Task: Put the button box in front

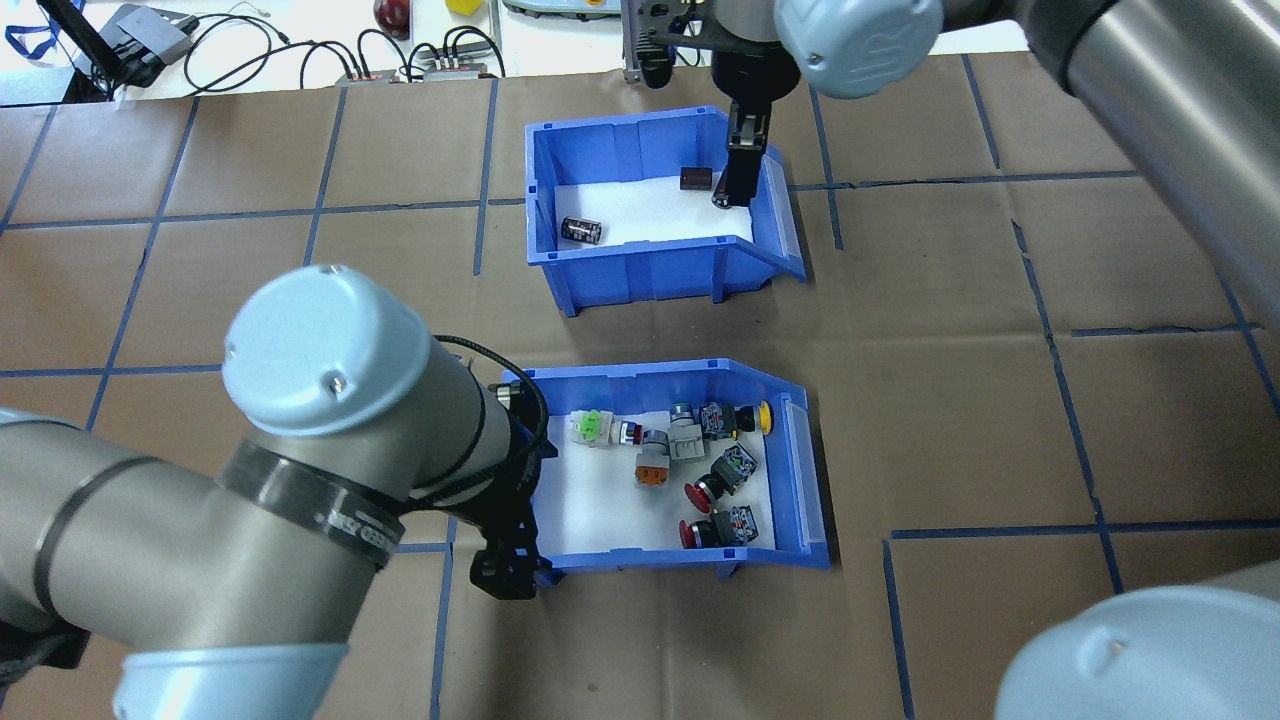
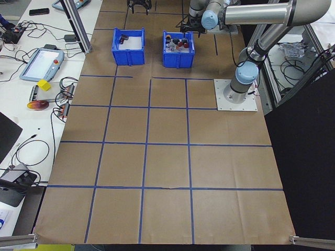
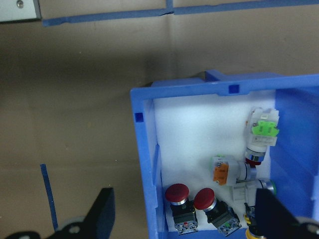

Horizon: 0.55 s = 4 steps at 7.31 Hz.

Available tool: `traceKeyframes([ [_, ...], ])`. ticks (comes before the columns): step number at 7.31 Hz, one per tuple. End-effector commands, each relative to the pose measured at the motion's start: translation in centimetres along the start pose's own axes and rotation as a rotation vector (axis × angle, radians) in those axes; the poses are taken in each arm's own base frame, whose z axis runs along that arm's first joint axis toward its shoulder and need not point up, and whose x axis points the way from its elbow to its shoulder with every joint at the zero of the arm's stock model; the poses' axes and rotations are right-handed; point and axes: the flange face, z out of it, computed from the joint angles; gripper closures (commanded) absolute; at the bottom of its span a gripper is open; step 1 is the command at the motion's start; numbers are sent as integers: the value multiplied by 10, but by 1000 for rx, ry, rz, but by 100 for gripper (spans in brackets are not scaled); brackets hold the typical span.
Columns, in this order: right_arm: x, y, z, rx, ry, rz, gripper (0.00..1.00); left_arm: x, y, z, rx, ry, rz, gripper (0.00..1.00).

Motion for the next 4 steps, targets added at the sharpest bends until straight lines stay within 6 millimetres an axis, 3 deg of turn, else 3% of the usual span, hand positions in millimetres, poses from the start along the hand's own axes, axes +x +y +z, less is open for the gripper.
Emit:
traceKeyframes([
  [1, 4, -49, 36, -2, -32, -102, 0, -17, 4, 29, 11, -22, -44, 2],
  [3, -5, -60, 74, -31, -88, -157, 0, -12, 9, 48, 39, -58, -33, 7],
  [4, -3, -61, 95, -32, -86, -156, 0, -7, 11, 48, 20, -27, -31, 7],
])
